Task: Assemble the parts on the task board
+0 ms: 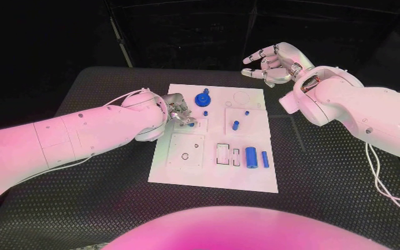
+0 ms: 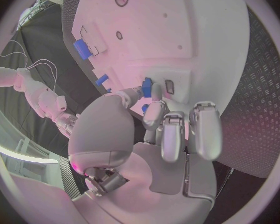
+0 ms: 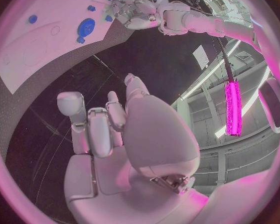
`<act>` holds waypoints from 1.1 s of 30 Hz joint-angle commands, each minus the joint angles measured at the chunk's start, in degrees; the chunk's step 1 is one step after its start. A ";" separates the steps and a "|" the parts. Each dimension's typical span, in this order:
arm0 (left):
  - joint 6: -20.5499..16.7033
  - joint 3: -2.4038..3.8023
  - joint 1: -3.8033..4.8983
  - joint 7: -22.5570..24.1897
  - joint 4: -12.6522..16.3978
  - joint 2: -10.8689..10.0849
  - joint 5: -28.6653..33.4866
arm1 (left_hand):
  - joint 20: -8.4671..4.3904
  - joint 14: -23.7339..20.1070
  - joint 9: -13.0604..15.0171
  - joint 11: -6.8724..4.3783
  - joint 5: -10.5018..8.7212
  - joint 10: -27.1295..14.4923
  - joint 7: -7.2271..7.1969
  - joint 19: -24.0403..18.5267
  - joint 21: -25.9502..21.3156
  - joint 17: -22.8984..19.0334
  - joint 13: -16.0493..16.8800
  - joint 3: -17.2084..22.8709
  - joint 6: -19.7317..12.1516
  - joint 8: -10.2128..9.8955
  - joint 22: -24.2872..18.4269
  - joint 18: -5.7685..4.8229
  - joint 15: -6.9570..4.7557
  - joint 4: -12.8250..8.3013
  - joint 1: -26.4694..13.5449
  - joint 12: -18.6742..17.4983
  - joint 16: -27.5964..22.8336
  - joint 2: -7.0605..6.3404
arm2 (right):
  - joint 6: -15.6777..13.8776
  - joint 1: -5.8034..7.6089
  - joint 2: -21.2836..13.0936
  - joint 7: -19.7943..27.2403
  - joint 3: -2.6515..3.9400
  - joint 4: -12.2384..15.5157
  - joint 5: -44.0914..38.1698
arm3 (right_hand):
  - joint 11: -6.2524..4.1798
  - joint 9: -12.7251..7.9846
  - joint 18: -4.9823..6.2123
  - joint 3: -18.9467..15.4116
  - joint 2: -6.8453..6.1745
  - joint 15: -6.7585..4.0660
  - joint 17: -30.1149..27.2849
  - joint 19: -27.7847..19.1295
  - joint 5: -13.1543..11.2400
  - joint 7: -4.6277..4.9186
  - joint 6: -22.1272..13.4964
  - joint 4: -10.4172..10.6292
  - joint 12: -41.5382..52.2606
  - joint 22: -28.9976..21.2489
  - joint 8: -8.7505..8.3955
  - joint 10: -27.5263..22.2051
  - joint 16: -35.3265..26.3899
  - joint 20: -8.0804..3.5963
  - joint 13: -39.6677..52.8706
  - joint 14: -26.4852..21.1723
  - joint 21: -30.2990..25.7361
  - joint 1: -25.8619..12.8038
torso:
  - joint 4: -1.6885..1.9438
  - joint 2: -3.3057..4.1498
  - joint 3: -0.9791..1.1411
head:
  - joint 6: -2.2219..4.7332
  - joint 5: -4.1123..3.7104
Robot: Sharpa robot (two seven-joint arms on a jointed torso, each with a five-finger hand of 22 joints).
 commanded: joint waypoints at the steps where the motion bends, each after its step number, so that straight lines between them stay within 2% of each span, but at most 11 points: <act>1: 2.82 -0.33 -0.41 -0.69 -0.04 0.32 -0.02 | -0.36 5.94 0.16 -0.04 -0.07 0.39 0.00 1.20 0.29 15.09 0.31 4.43 0.62 0.28 0.37 -0.76 -0.55 -4.94 -0.34 0.41 0.18 0.49 | 0.24 0.10 0.07 0.46 0.05 0.10 0.13 | -0.19 -0.07 0.35 -0.38 0.44 -0.33 -0.05 0.13 0.19 -0.30 0.05 -0.05 0.07 -0.05 0.20 0.34 -0.29 -0.19 -0.04 2.44 -0.20 -0.09 | 0.02 -0.01 0.00 | 0.01 -0.01; 13: 3.03 -0.32 -0.36 -0.76 -0.57 0.77 -0.02 | -0.69 5.94 0.55 -0.39 -0.09 1.02 -0.40 1.57 0.79 15.09 1.47 0.03 1.70 0.47 1.29 -0.94 -0.85 -2.89 -3.06 1.45 0.18 1.33 | 0.27 0.10 0.21 0.49 0.05 0.00 0.13 | -0.20 -0.07 0.35 -0.37 0.54 -0.34 -0.11 0.14 0.30 -0.30 0.06 -0.01 0.08 -0.08 0.24 0.35 -0.34 -0.20 -0.04 2.44 -0.23 -0.13 | 0.03 -0.01 -0.02 | 0.01 -0.14; 26: 2.89 -0.28 -0.27 -0.81 -1.45 1.42 -0.02 | -0.76 5.94 0.78 -0.47 -0.04 1.31 -0.50 1.86 1.29 15.09 2.09 -2.71 2.17 0.49 2.12 -1.10 -0.91 -0.90 -4.97 1.99 0.18 2.24 | 0.26 0.10 0.29 0.51 0.05 -0.04 0.13 | -0.20 -0.07 0.37 -0.38 0.60 -0.35 -0.14 0.10 0.37 -0.31 0.07 0.04 0.03 -0.17 0.25 0.32 -0.37 -0.20 -0.10 2.43 -0.28 -0.18 | 0.07 -0.04 -0.02 | 0.01 -0.29; 33: 2.99 -0.27 -0.21 -0.83 -1.93 1.77 -0.02 | -0.78 5.94 0.82 -0.47 -0.03 1.33 -0.52 1.93 1.42 15.09 2.12 -3.08 2.23 0.50 2.32 -1.14 -0.91 -0.56 -5.26 2.02 0.18 2.41 | 0.25 0.10 0.29 0.51 0.05 0.00 0.13 | -0.20 -0.07 0.37 -0.38 0.60 -0.35 -0.14 0.10 0.37 -0.31 0.07 0.04 0.03 -0.17 0.25 0.32 -0.37 -0.20 -0.10 2.43 -0.28 -0.18 | 0.01 0.00 -0.04 | 0.01 -0.33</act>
